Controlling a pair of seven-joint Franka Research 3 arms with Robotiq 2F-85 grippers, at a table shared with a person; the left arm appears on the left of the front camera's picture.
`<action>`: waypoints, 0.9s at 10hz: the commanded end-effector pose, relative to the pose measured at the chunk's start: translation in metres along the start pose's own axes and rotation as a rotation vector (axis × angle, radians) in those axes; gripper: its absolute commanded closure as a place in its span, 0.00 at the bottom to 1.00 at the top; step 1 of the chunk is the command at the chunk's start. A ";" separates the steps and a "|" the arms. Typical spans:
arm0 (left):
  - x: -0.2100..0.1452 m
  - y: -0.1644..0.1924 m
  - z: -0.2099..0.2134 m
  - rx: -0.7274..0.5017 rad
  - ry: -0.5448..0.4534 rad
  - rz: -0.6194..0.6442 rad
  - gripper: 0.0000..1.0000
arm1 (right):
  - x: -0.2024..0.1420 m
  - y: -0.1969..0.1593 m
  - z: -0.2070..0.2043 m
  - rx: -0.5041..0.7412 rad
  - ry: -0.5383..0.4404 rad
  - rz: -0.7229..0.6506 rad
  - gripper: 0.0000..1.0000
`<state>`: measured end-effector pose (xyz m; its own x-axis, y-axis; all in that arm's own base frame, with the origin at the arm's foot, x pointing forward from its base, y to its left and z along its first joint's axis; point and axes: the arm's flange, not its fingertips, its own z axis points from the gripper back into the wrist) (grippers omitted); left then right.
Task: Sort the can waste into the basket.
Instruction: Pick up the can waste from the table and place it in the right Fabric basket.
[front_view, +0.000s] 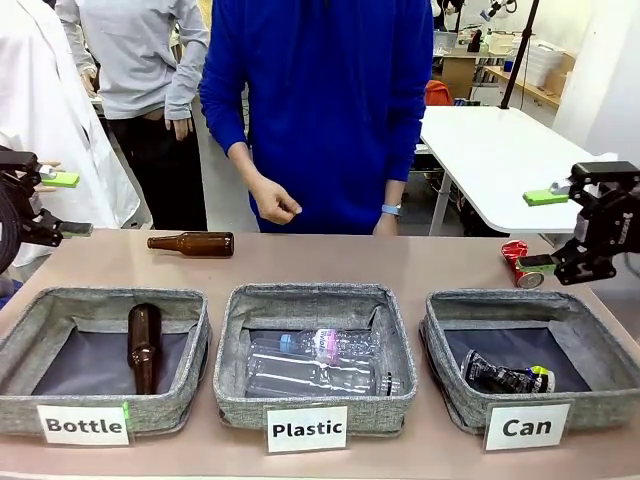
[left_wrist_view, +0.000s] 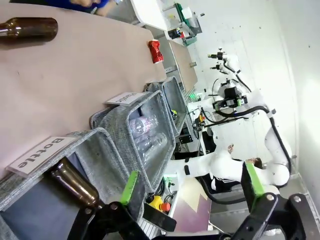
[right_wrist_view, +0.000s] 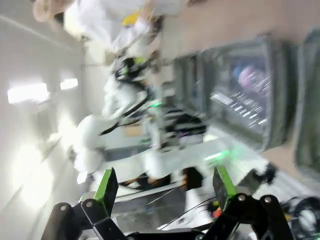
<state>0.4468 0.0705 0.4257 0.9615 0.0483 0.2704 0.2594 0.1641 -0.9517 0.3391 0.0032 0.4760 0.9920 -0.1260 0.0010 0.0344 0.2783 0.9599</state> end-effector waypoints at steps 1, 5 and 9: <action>0.002 -0.001 0.001 -0.001 0.002 0.008 0.00 | 0.043 0.023 -0.005 -0.375 -0.072 0.093 0.00; 0.002 -0.001 0.001 -0.001 0.002 0.008 0.00 | 0.120 0.007 0.013 -1.275 -0.269 0.211 0.00; 0.002 -0.001 0.001 -0.001 0.002 0.008 0.00 | 0.127 0.007 0.026 -0.962 -0.211 0.322 0.00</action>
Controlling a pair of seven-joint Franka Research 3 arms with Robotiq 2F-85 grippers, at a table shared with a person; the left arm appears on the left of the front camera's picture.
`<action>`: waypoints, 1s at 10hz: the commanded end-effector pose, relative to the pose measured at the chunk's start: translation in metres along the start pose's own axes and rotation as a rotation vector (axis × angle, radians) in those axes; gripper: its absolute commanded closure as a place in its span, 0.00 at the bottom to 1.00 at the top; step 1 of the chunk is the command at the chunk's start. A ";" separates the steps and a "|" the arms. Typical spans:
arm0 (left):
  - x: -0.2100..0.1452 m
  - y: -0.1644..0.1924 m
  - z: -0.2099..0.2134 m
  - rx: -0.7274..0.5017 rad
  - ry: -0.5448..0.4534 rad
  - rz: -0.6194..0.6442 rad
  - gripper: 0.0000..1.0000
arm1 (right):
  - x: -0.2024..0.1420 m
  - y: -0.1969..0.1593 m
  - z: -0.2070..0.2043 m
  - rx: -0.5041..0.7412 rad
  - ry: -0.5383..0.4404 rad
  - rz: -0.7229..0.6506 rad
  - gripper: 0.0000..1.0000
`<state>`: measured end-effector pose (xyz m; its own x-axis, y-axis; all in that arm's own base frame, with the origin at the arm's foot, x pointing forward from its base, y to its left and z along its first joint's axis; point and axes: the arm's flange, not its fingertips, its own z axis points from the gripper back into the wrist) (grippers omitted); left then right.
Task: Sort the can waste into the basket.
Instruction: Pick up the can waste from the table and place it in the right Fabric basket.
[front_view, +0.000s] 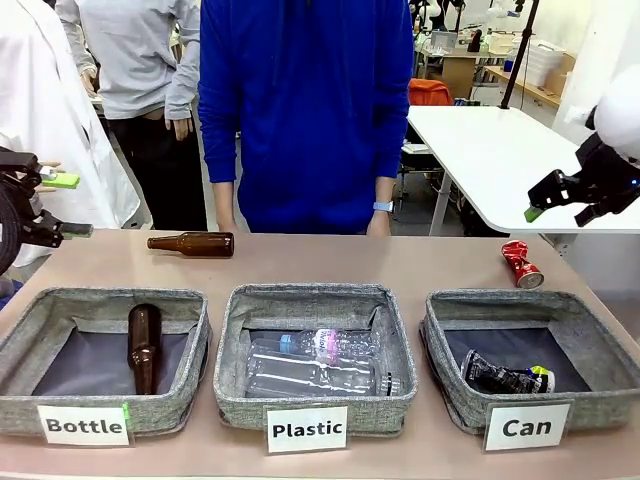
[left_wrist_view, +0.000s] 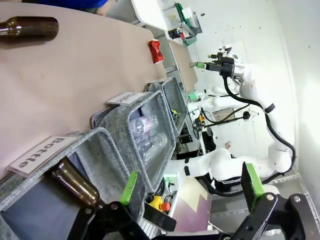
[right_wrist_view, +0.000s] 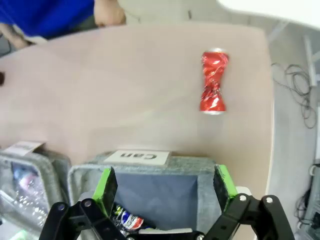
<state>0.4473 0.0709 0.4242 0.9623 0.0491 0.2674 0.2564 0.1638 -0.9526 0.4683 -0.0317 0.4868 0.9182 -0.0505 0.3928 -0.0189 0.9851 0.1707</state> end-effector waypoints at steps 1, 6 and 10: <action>0.002 -0.003 0.001 -0.001 0.002 0.005 0.00 | -0.004 -0.003 0.006 0.113 0.039 -0.008 0.00; 0.002 -0.003 0.001 -0.001 0.002 0.005 0.00 | 0.069 -0.029 -0.069 -0.315 0.023 -0.102 0.00; 0.002 -0.003 0.001 -0.001 0.002 0.005 0.00 | 0.104 -0.062 -0.153 -0.226 0.184 -0.072 0.00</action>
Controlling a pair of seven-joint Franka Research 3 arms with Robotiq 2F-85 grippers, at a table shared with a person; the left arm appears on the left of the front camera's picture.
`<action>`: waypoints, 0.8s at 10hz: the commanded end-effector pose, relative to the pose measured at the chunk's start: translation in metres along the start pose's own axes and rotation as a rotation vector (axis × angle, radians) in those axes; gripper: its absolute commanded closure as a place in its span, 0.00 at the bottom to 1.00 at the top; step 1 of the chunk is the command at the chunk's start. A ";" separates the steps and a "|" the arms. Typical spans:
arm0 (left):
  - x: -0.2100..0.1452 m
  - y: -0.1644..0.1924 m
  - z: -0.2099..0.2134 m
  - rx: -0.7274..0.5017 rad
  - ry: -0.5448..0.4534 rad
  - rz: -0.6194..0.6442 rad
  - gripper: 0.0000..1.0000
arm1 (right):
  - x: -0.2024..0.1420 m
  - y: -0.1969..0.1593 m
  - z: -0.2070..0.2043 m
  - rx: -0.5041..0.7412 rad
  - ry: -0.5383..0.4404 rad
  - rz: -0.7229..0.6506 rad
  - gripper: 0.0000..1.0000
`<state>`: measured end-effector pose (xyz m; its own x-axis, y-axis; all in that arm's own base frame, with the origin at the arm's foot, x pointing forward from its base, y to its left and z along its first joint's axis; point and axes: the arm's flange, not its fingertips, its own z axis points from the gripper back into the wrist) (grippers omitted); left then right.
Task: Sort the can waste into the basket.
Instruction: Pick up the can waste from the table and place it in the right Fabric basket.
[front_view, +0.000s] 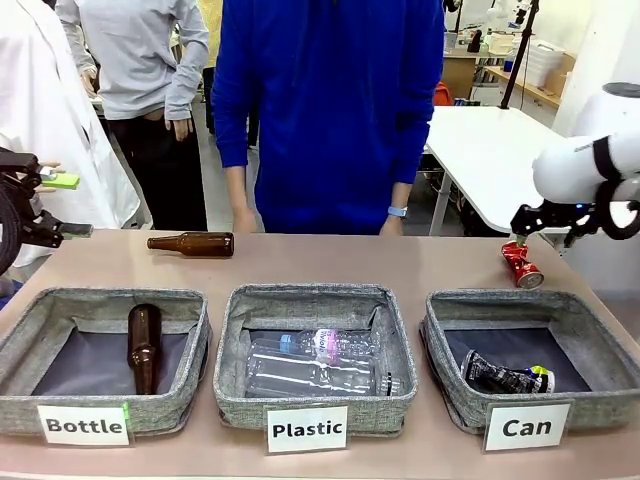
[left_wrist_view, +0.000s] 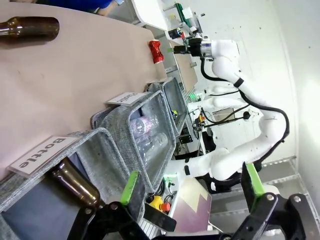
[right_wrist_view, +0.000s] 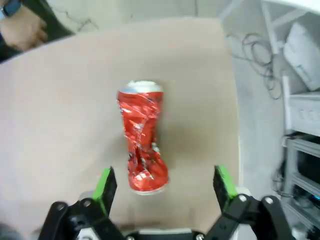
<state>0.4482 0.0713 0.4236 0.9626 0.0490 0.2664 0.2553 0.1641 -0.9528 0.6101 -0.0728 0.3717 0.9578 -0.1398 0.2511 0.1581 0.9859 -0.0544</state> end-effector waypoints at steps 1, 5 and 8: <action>0.001 -0.004 0.001 -0.001 0.002 0.004 0.00 | 0.024 0.006 -0.016 0.071 0.084 0.049 0.00; 0.001 -0.004 0.001 -0.001 0.002 0.004 0.00 | 0.027 0.015 -0.062 0.051 0.141 0.054 0.00; 0.001 -0.004 0.001 -0.001 0.002 0.004 0.00 | 0.032 0.021 -0.063 0.044 0.133 0.046 0.00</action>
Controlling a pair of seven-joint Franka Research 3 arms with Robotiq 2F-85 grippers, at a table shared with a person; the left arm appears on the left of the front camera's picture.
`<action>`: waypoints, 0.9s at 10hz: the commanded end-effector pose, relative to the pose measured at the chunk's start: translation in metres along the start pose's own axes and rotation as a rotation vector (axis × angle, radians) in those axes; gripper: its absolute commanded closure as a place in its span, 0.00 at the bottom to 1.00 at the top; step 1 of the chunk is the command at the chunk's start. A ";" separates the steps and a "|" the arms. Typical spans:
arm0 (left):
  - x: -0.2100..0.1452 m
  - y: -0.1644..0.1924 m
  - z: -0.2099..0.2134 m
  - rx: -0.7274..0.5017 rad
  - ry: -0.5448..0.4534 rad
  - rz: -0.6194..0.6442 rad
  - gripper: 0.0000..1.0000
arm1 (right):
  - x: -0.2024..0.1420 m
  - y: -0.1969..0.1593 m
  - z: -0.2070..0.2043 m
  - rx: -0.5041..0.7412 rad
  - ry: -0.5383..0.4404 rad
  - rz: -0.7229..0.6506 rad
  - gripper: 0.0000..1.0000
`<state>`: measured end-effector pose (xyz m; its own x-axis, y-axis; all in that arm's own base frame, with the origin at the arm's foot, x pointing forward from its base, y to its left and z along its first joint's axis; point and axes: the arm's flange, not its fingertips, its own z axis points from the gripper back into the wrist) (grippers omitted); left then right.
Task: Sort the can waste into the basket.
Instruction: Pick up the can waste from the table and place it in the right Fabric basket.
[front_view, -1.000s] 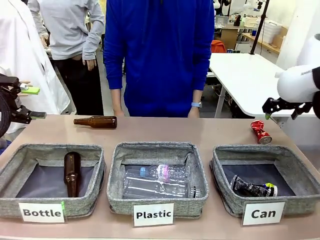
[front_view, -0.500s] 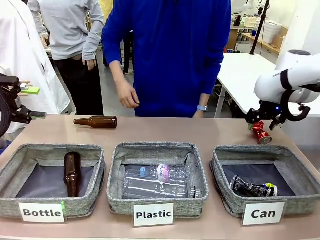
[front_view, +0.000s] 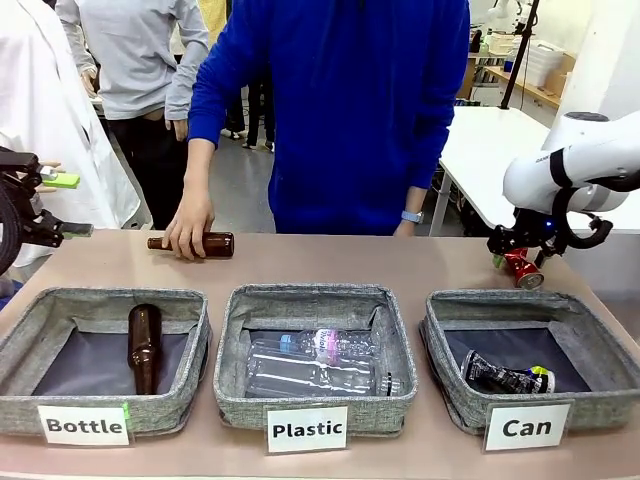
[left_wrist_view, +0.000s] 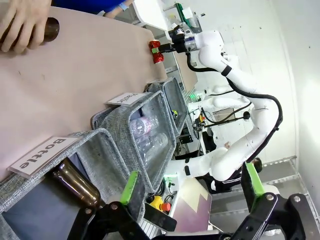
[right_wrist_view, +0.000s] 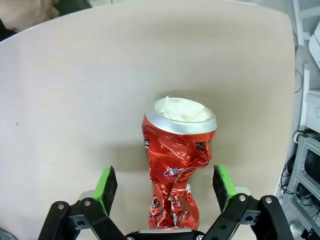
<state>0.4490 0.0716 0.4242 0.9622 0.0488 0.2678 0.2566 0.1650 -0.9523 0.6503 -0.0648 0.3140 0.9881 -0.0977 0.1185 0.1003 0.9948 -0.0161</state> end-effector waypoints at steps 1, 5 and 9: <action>0.000 -0.004 0.001 -0.002 0.002 0.005 0.00 | 0.009 0.004 0.001 -0.006 0.001 -0.003 0.00; 0.000 -0.004 0.001 -0.002 0.002 0.005 0.00 | 0.007 0.006 -0.004 -0.031 -0.009 0.021 1.00; 0.000 -0.004 0.001 -0.002 0.002 0.005 0.00 | 0.006 0.003 -0.006 -0.028 0.004 0.031 1.00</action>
<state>0.4490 0.0716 0.4242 0.9622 0.0488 0.2678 0.2567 0.1650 -0.9523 0.6528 -0.0666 0.3100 0.9892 -0.0868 0.1179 0.0915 0.9952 -0.0352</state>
